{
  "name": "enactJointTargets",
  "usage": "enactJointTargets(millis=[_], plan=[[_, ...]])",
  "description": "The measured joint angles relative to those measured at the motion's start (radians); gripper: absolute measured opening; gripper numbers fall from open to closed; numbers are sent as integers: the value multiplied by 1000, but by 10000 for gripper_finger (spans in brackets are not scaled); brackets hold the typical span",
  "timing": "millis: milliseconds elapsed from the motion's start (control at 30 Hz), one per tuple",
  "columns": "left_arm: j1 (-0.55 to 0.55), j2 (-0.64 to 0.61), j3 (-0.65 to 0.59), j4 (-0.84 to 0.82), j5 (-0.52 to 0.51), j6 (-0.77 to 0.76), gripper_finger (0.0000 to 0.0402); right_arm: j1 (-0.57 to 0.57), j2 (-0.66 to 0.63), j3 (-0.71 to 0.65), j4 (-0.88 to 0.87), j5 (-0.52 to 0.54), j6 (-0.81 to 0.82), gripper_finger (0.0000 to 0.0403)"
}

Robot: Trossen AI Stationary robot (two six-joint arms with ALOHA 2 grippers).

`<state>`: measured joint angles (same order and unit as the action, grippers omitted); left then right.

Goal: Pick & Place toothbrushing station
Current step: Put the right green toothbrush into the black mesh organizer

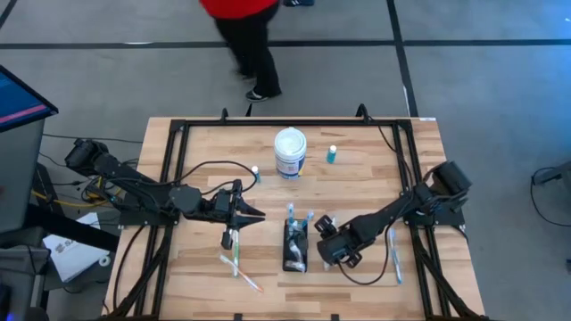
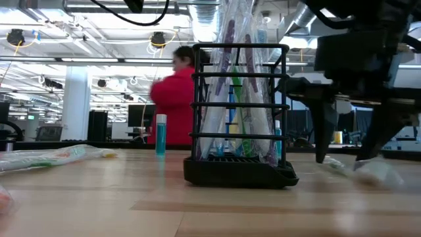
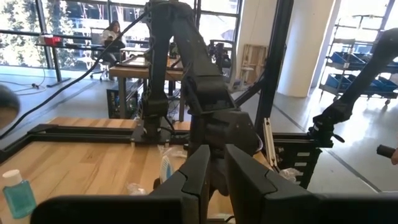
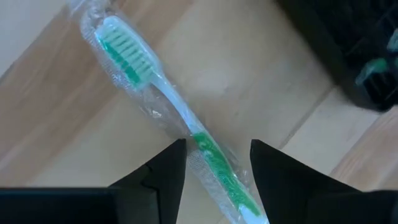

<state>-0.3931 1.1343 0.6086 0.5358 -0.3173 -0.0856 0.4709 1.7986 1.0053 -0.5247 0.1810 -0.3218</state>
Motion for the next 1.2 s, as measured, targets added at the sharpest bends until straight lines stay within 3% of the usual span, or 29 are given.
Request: enactJointTargets(millis=[233,667,1200], plan=[[0,0,0,-2,0,0,44,0,7,26,-49,-7,0,140],[0,0,0,-6,0,-1,44,0,4,15,-72,-78,60,13],[0,0,0,-6,0,-1,44,0,-58,10,-97,-113,98,4]])
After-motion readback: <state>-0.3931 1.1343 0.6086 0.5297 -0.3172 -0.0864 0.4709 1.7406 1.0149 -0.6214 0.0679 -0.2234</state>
